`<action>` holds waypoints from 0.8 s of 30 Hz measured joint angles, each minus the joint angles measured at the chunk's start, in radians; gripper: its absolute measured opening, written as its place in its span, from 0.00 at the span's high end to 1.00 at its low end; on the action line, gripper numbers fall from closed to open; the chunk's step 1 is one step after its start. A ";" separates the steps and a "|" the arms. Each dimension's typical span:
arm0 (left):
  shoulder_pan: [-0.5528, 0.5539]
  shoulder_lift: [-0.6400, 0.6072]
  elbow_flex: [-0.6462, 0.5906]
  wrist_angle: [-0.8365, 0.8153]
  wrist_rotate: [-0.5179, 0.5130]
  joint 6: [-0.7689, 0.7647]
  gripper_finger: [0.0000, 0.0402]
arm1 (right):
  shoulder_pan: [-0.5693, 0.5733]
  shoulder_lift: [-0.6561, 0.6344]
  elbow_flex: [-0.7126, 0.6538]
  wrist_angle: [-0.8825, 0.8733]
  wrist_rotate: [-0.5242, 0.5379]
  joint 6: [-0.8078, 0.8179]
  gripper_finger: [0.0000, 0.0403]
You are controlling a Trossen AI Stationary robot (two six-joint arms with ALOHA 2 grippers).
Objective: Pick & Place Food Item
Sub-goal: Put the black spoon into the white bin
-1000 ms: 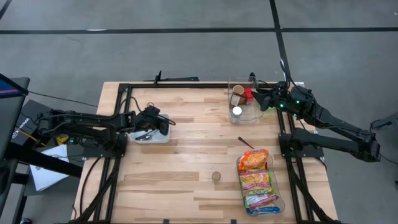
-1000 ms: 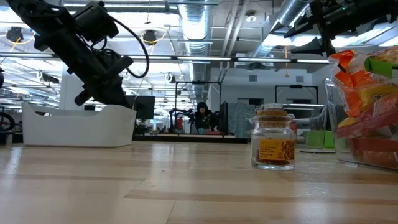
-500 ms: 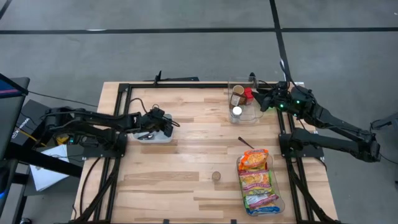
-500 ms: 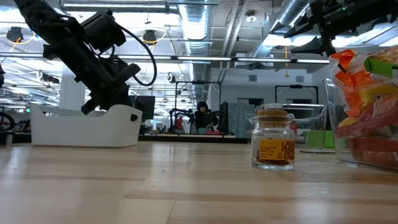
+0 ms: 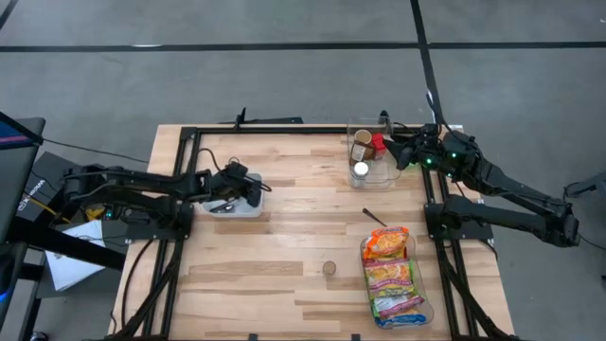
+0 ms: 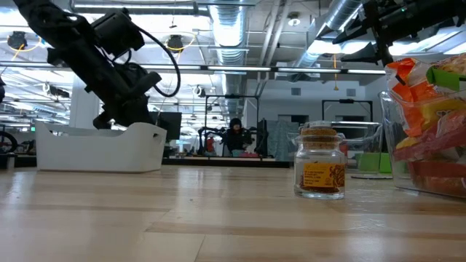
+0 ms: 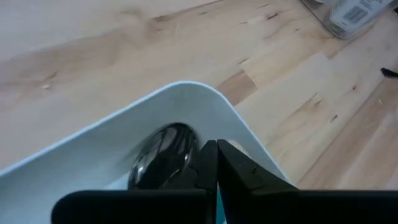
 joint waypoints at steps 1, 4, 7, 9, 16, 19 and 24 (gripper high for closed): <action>0.000 -0.011 0.000 -0.009 0.000 0.012 1.00 | 0.000 0.000 0.000 0.000 0.000 0.001 0.39; 0.000 -0.051 0.000 -0.017 0.018 0.037 1.00 | 0.000 0.000 0.000 0.000 0.000 0.008 0.39; 0.000 -0.103 0.000 -0.010 0.025 0.069 1.00 | 0.000 0.000 0.000 0.000 -0.001 0.008 0.39; 0.000 -0.144 0.000 0.005 0.025 0.091 1.00 | 0.000 0.000 0.000 0.000 -0.001 0.008 0.39; 0.000 -0.264 0.000 0.122 0.035 0.121 0.98 | 0.000 0.000 0.000 0.000 -0.001 0.008 0.39; 0.000 -0.282 0.000 0.238 0.089 0.121 0.95 | 0.000 0.000 0.000 0.000 -0.009 0.008 0.39; -0.003 -0.261 0.000 0.554 0.216 0.121 0.86 | 0.000 0.000 0.000 0.021 -0.123 0.016 0.39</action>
